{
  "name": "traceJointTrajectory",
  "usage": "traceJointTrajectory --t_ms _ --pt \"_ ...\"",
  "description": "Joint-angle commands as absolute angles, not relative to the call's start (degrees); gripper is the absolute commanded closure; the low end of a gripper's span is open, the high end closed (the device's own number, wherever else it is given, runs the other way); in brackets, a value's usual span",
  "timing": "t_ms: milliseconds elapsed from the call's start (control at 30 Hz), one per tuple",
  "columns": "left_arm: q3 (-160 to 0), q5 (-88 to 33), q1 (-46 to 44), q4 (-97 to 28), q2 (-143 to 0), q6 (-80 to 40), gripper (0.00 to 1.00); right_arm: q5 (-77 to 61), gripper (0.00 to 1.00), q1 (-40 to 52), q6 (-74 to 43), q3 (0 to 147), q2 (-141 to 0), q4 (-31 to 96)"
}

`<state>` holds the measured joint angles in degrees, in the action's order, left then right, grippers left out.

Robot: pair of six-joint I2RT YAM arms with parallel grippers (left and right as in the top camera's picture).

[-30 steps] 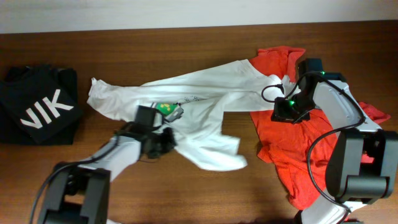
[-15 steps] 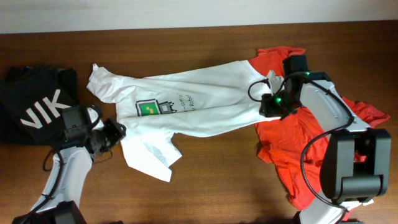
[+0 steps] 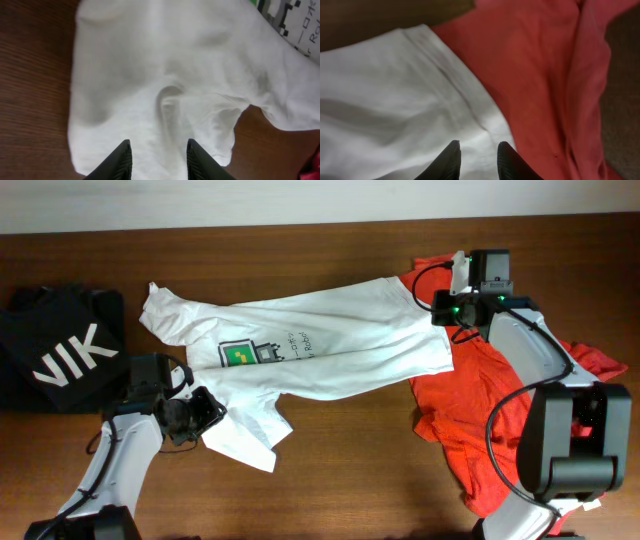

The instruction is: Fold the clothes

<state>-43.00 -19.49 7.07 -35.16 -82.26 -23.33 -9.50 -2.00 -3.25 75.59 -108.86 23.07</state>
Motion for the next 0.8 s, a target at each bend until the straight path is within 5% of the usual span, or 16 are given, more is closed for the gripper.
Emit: traceJointTrajectory --t_ms 0,267,567,767 --pt "-43.6 -19.7 5.9 -34.6 -81.7 -22.6 0.65 -8.4 0.72 -3.8 -3.9 75.7 -113.5 22.0" --pt "-43.5 -19.7 5.7 -34.6 -81.7 -22.6 0.65 -6.6 0.71 -6.9 -4.0 75.7 -119.9 20.9" --pt "-43.5 -19.7 5.7 -34.6 -81.7 -22.6 0.65 14.4 0.72 -20.8 -14.0 75.7 -120.4 26.5" --pt "-43.5 -19.6 5.7 -34.6 -81.7 -22.6 0.65 -0.6 0.68 -32.8 -19.2 77.5 -120.0 30.9"
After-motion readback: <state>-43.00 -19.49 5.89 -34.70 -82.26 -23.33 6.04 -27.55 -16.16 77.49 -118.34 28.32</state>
